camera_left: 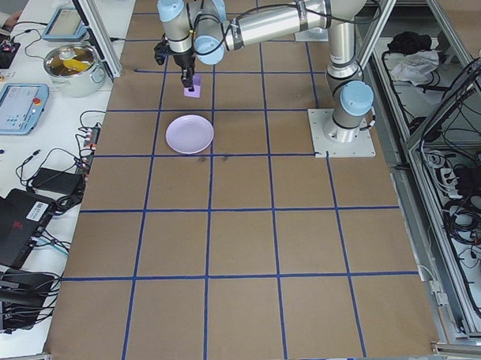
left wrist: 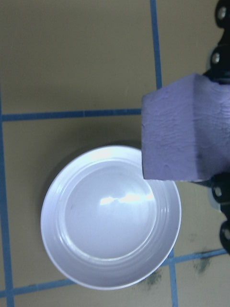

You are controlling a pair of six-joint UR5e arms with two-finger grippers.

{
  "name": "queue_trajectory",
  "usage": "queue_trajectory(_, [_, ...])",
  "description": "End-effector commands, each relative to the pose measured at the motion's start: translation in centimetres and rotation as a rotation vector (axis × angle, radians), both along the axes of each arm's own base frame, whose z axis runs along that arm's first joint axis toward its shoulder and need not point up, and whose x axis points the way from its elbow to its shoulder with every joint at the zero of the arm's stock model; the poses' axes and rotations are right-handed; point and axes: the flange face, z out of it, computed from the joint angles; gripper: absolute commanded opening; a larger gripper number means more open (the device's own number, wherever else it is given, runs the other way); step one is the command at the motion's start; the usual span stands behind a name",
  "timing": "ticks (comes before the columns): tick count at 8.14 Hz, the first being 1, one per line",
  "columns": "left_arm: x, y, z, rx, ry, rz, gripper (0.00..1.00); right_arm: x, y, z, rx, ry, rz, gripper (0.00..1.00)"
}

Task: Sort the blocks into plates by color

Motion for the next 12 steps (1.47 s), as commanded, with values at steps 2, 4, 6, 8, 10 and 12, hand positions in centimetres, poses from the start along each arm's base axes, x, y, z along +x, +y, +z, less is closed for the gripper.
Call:
queue_trajectory(2, [7.3,-3.6,-6.6,0.028,0.006,-0.098,0.0,0.0,0.0,0.0,-0.001,-0.001,-0.005,1.0])
queue_trajectory(4, [7.8,-4.6,-10.0,0.05,0.003,-0.096,0.0,0.0,0.0,0.0,-0.001,0.0,-0.007,1.0])
queue_trajectory(6, [8.6,-5.4,-13.0,0.07,-0.069,-0.097,0.87,0.0,0.0,0.0,-0.001,0.0,-0.009,1.0])
queue_trajectory(8, [8.5,-5.1,-11.8,0.056,-0.067,-0.092,1.0,0.0,0.0,0.0,-0.002,0.0,-0.009,1.0])
queue_trajectory(10, [8.2,-4.5,-7.2,-0.001,-0.088,-0.091,1.0,0.0,0.0,0.0,-0.001,0.0,-0.009,1.0])
queue_trajectory(12, [6.8,-1.2,0.4,-0.031,-0.093,-0.047,1.0,0.0,0.0,0.0,-0.001,0.0,-0.009,1.0])
